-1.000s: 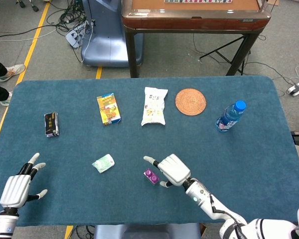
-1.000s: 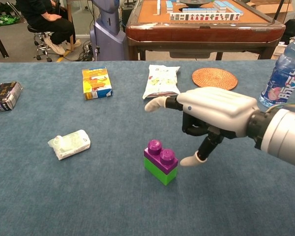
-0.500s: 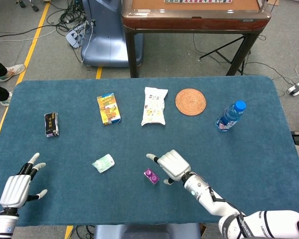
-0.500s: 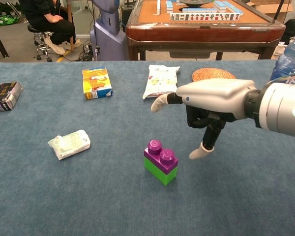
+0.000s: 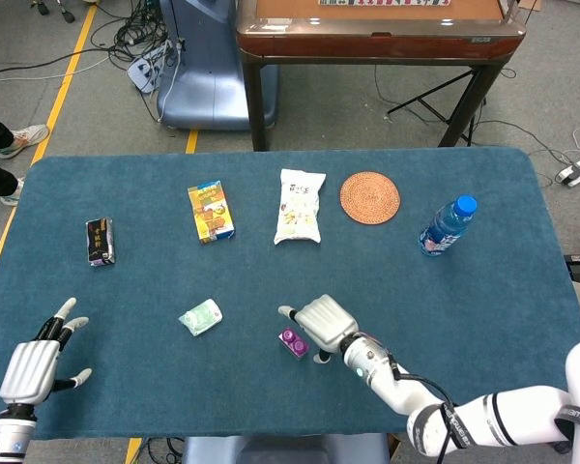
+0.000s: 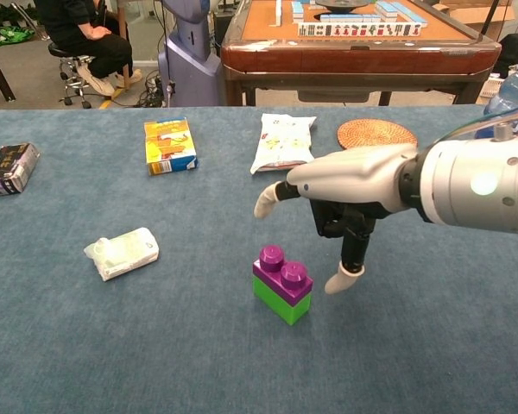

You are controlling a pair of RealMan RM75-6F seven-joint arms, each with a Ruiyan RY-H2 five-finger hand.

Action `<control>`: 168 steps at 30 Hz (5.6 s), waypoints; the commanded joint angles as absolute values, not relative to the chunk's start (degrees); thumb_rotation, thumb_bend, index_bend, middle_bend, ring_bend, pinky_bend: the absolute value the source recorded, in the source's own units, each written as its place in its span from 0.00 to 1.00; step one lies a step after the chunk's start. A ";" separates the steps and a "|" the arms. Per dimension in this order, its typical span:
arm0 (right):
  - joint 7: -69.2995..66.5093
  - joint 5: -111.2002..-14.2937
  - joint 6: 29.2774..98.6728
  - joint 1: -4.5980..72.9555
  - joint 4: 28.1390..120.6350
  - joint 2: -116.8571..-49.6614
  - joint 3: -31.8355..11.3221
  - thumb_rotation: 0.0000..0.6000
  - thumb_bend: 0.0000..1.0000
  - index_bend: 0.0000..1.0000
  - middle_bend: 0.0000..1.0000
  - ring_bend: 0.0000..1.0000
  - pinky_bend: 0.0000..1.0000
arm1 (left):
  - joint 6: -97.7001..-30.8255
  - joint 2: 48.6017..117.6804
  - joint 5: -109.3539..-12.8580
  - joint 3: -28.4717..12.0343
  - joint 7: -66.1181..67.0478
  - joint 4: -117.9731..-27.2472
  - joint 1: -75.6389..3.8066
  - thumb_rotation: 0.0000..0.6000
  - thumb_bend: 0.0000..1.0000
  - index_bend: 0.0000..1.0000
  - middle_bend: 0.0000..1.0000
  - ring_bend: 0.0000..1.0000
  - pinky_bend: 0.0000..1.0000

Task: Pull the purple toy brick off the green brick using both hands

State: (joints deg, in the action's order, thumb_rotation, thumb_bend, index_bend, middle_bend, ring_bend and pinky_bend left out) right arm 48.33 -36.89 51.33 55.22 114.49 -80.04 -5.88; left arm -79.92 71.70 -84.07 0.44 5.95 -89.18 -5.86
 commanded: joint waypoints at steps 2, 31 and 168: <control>48.05 -34.81 51.86 57.10 114.08 -80.67 -5.07 1.00 0.00 0.13 1.00 1.00 1.00 | -79.90 71.77 -84.07 0.42 5.78 -89.10 -5.87 1.00 0.00 0.28 0.05 0.15 0.50; 42.27 -32.53 51.11 63.20 109.49 -82.80 -1.07 1.00 0.00 0.32 1.00 1.00 1.00 | -79.64 72.45 -84.06 0.73 5.19 -88.27 -5.66 1.00 0.00 0.28 0.05 0.15 0.50; 19.89 -16.91 61.20 68.37 114.71 -75.37 -23.98 1.00 0.14 0.60 1.00 1.00 1.00 | -74.24 87.35 -50.95 -19.43 15.07 -114.48 -38.76 1.00 0.00 0.28 1.00 1.00 1.00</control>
State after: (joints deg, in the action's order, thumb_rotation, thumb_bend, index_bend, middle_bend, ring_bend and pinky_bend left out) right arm 20.00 -17.01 61.32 68.34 114.75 -75.38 -23.89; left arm -74.27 87.33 -50.95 -19.45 15.06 -114.51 -38.76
